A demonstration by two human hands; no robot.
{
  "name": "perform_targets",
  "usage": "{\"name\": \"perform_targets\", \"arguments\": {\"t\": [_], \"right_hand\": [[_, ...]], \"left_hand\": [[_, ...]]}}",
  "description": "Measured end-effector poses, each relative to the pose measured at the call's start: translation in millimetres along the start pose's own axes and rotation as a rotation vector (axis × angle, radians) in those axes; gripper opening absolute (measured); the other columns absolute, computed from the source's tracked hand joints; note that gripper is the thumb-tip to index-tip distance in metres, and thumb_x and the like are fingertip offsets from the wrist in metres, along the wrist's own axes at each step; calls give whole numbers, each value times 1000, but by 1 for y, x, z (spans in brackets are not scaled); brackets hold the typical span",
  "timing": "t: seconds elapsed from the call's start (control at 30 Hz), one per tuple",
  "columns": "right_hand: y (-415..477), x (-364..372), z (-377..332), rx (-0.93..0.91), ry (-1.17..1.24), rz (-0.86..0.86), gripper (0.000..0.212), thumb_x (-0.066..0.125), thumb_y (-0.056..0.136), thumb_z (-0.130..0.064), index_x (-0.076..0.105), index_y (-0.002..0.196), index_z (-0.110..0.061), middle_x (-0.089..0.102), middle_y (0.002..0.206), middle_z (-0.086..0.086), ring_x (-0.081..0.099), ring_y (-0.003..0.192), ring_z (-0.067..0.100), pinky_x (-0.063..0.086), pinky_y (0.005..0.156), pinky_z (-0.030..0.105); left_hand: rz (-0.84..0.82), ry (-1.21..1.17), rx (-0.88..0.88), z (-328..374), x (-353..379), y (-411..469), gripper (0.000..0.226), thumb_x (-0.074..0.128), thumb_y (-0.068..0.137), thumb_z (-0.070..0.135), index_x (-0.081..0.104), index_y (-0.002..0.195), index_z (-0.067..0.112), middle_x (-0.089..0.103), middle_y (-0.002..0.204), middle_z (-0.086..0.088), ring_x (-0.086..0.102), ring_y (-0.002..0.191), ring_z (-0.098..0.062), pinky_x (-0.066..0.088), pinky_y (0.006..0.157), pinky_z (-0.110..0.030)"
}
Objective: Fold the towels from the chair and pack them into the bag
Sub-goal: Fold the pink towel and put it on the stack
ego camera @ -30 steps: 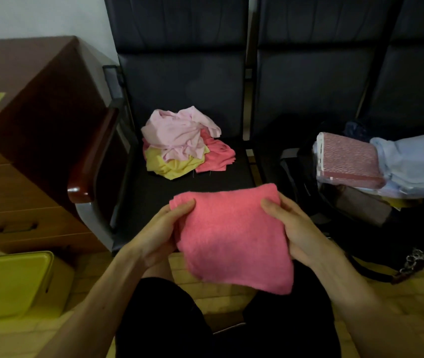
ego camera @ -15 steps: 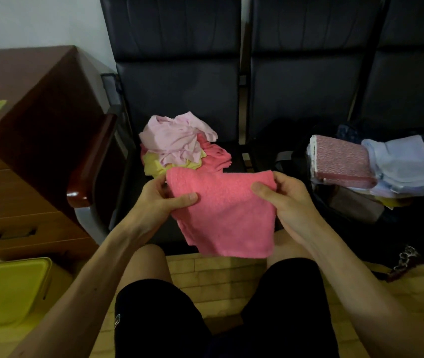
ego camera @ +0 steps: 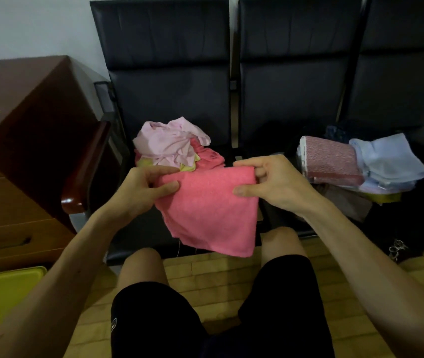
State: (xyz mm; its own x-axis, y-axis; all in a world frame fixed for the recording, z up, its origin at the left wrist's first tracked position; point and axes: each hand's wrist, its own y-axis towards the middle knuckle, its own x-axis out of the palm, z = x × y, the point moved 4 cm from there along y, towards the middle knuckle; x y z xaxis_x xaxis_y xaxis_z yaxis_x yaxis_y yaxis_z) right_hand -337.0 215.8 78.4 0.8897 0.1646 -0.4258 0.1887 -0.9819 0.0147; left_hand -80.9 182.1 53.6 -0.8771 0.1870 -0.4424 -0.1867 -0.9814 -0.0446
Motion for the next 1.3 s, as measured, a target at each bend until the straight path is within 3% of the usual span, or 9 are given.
{"name": "perform_targets", "arguments": {"t": [0.27, 0.4, 0.57, 0.7, 0.9, 1.03, 1.13, 1.2, 1.3], "right_hand": [[5, 6, -5, -49, -284, 138, 36, 85, 74, -18, 74, 107, -17, 76, 84, 3, 72, 78, 10, 60, 79, 36], [4, 4, -2, -60, -389, 139, 26, 83, 77, -23, 75, 101, -18, 75, 77, 2, 71, 73, 9, 59, 78, 34], [5, -2, 9, -39, -525, 110, 23, 78, 82, -31, 76, 93, -11, 69, 70, 0, 67, 70, 11, 57, 76, 37], [5, -8, 20, 10, -511, 30, 25, 70, 89, -33, 73, 83, -9, 70, 72, 5, 68, 67, 15, 58, 73, 42], [2, -13, 44, 124, -293, -78, 23, 65, 93, -32, 73, 85, -11, 71, 85, 6, 69, 83, 17, 59, 78, 36], [-5, -18, 56, 120, -86, -137, 21, 64, 93, -31, 74, 96, -13, 72, 94, -6, 65, 92, -1, 46, 92, 27], [-14, -17, 67, 131, 485, -78, 49, 83, 67, -49, 74, 98, -11, 73, 97, 0, 66, 97, 11, 50, 94, 32], [-23, -4, 77, 233, 864, -19, 78, 94, 42, -51, 73, 107, -11, 75, 98, 5, 70, 92, 15, 58, 81, 30], [-43, 31, 85, 338, 873, -22, 96, 96, 45, -27, 57, 130, -10, 76, 93, 0, 73, 83, 10, 58, 67, 25]], "left_hand": [[-83, 347, 100, -3, 4, 4, 23, 63, 96, 17, 68, 117, 22, 65, 98, 9, 57, 81, 3, 44, 68, -1], [-130, 499, 137, -1, 4, 6, 25, 62, 97, 22, 70, 120, 17, 65, 101, 11, 56, 84, 4, 45, 79, -7], [-137, 641, 170, 4, 8, 5, 28, 58, 99, 30, 70, 110, 8, 68, 105, -9, 61, 93, -21, 42, 72, -13], [-101, 640, 217, 8, 9, 3, 26, 56, 99, 35, 69, 106, 13, 65, 95, -1, 58, 83, -5, 45, 70, -17], [-72, 644, 311, 11, 12, 3, 32, 55, 96, 40, 67, 94, 10, 53, 97, -2, 47, 84, -7, 38, 71, -12], [-89, 605, 378, 25, 15, -1, 48, 48, 90, 53, 67, 94, 9, 51, 105, -2, 42, 92, -6, 36, 80, -9], [-152, 382, 382, 42, 19, -9, 53, 50, 94, 55, 64, 88, 4, 60, 85, -18, 53, 70, -7, 42, 62, -20], [-133, 239, 407, 56, 20, -12, 43, 52, 96, 48, 66, 88, 7, 63, 82, -16, 56, 68, -6, 46, 62, -22], [-102, 160, 405, 68, 24, -8, 31, 49, 98, 34, 69, 94, 10, 69, 89, -11, 65, 79, -15, 52, 72, -24]]}}
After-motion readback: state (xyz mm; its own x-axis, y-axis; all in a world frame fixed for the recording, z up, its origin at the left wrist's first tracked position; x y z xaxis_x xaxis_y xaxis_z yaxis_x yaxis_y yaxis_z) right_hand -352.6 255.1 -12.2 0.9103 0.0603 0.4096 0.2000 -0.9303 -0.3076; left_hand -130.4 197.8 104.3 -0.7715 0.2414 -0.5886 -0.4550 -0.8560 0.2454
